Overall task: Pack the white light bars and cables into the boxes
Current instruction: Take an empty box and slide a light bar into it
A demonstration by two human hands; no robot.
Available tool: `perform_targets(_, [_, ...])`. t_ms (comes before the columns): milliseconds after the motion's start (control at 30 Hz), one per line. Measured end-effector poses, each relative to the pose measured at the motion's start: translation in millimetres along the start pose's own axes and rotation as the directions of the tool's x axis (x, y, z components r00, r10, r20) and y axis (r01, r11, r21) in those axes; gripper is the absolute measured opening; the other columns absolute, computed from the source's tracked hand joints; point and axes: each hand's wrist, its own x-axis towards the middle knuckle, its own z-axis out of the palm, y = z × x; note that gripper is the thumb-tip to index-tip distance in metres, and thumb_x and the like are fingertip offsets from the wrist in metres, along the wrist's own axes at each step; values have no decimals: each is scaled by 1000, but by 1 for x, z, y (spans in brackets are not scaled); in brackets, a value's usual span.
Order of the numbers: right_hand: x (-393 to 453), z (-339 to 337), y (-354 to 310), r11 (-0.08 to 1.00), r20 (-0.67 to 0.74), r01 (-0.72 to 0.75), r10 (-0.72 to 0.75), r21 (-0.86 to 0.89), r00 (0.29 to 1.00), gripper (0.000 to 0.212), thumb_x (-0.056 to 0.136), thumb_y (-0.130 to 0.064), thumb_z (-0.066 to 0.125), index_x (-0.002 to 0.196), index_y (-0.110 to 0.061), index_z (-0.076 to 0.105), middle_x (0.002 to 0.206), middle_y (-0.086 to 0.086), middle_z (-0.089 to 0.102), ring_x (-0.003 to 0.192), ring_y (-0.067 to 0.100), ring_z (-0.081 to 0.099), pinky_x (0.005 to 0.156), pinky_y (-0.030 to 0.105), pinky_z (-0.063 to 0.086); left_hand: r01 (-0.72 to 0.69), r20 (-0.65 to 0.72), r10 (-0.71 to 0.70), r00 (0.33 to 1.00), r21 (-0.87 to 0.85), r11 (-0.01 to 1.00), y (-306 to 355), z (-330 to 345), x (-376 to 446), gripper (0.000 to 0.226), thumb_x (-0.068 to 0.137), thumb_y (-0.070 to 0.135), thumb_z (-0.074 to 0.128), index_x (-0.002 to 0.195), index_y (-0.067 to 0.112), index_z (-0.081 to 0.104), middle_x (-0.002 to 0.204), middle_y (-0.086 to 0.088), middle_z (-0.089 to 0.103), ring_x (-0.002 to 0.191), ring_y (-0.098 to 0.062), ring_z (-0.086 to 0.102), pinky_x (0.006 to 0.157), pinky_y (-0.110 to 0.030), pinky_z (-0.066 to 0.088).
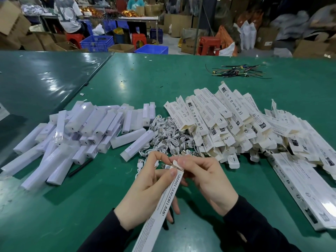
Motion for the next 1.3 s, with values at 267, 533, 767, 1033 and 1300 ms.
perform_targets(267, [-2,1,1,995,-3,69,-69,-77,998,20,75,-23,68,87,-10,79,97,10,75,91,16,69,85,24,52,-7,-41,9,999,45,999,-2,-1,0,15,90,33,56,91,31,41,66,-6,60,42,-31,59,36,-31,49])
perform_targets(533, [-9,5,11,863,112,275,-251,-423,961,28,91,-31,56,113,-28,73,107,-5,60,105,12,60,87,21,47,3,-158,-3,988,-5,1000,3,-5,2,26,89,39,55,104,23,40,50,-19,56,28,-24,48,32,-23,39])
perform_targets(767, [-17,23,8,981,184,-189,192,-35,964,61,83,-22,64,138,-28,39,117,9,63,97,22,67,84,31,55,-232,-440,108,891,-239,943,12,-9,7,24,94,27,46,95,16,67,89,-14,71,67,-18,66,57,-28,56])
perform_targets(1033, [-52,-11,-25,986,-143,-41,18,-159,990,33,66,-17,72,94,-32,79,95,2,77,72,13,69,65,22,57,-218,-423,100,900,-240,946,6,-11,11,34,90,25,49,116,7,63,115,-13,71,107,-22,67,83,-29,58])
perform_targets(1300, [-125,-138,-23,222,-497,-446,-331,-867,802,23,66,-62,73,87,-55,71,65,-9,50,56,11,50,58,33,49,-202,-586,335,738,281,938,6,-16,16,24,98,1,48,91,10,68,92,-3,72,87,-11,64,79,-30,53])
